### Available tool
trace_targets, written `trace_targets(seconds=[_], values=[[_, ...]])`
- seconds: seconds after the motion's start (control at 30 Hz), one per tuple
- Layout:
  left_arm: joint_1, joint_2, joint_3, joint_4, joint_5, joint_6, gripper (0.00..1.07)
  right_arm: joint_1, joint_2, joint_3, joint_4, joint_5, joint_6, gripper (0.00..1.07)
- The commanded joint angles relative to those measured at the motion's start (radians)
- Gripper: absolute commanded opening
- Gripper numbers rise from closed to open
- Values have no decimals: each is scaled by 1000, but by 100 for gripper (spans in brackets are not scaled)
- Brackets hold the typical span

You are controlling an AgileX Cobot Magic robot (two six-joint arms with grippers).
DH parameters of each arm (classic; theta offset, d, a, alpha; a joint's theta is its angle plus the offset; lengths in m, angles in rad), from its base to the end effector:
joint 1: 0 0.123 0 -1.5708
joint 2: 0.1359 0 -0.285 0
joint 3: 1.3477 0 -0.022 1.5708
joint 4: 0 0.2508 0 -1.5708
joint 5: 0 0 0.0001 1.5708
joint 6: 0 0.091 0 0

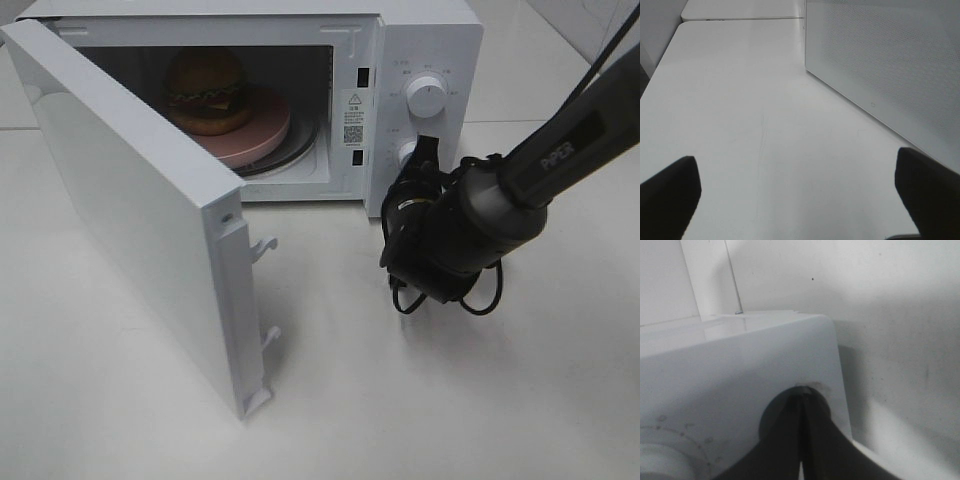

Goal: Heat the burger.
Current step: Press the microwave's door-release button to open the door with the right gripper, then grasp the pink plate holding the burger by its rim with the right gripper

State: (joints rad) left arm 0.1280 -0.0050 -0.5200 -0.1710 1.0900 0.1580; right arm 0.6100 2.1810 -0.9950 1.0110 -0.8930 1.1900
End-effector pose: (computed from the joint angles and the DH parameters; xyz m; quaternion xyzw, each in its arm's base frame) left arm -0.0080 -0.0149 0.2814 0.0184 0.8510 -0.0106 0.5247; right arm 0.3512 0.1723 0.0851 0.6479 0.5152 0.3694 0.4223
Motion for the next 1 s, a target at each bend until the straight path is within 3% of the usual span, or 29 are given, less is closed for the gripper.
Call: trace_targets(seconds=[0.03,0.47,0.57,0.6,0.63,0.8,1.0], values=[[-4,-17,3,-2,-16,-7,98,-22,-70,31,-128,17,-90,0],[-4,-17,3,-2,-16,-7,98,-107,-304,212,-251,399,-478,0],[-4,-17,3,-2,-16,-7,98,-152,-366,219,-356,560,-594,0],[-4,-17,3,-2,-16,-7,98,-171,-409,217,-444,664,-649,0],[-4,-17,3,-2,-16,-7,98,-171,-409,217,-444,664,-649,0],[-4,-17,3,-2,-16,-7,98,-213,-530,217,-724,976,-741,0],[-4,-17,3,-2,-16,-7,98,-223,-608,212,-848,1224,-887,1]])
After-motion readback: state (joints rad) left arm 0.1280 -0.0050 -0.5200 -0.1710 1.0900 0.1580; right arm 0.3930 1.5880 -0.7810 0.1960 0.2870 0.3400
